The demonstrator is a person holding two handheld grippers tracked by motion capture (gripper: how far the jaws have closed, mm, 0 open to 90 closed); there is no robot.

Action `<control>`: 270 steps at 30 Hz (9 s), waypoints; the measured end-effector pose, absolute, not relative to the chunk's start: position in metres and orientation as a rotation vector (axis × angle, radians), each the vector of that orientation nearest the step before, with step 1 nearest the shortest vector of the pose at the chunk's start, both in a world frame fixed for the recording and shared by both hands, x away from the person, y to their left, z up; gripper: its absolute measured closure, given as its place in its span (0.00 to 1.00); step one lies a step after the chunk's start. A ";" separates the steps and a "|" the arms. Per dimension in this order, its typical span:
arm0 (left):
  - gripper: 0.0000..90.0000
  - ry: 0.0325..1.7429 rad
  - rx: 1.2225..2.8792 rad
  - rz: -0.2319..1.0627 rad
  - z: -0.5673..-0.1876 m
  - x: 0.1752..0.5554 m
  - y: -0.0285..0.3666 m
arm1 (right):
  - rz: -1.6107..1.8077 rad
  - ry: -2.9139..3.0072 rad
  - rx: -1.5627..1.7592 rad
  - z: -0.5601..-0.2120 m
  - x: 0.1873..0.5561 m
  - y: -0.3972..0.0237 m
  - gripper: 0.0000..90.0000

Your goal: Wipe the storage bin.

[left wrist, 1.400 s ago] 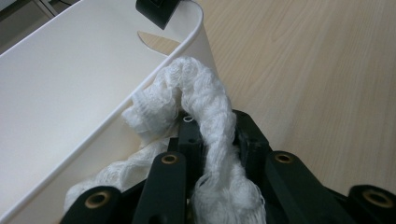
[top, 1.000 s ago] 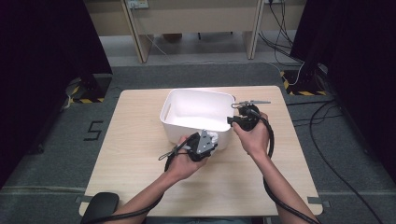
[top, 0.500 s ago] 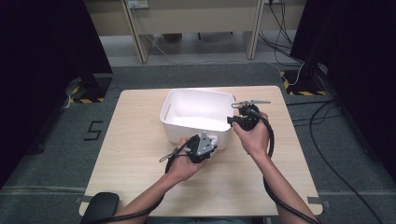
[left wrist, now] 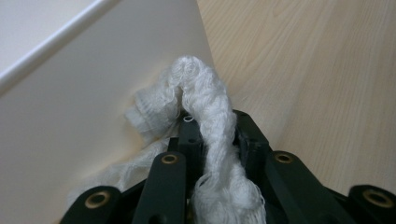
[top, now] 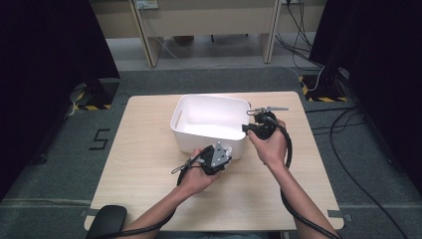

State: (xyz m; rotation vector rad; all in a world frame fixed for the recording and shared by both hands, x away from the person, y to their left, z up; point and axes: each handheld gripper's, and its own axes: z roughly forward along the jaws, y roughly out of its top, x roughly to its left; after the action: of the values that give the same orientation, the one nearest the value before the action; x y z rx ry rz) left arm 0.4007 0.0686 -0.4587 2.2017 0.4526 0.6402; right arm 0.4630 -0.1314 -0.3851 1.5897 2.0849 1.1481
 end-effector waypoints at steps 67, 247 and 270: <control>0.84 0.451 2.226 0.618 -0.469 0.403 0.054 | 1.156 2.090 1.584 -0.385 0.463 -0.132 0.79; 0.84 0.441 2.192 0.648 -0.423 0.388 0.053 | 1.150 2.080 1.629 -0.386 0.465 -0.130 0.74; 0.84 0.846 2.115 0.801 -0.420 0.368 0.242 | 1.091 2.092 1.649 -0.387 0.474 -0.124 0.76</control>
State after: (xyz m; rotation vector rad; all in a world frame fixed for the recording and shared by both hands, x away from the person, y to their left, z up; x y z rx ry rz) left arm 0.3681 0.2424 -0.4204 2.1148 0.8458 0.8006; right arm 0.4739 -0.1240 -0.3874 1.6493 2.0917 1.0908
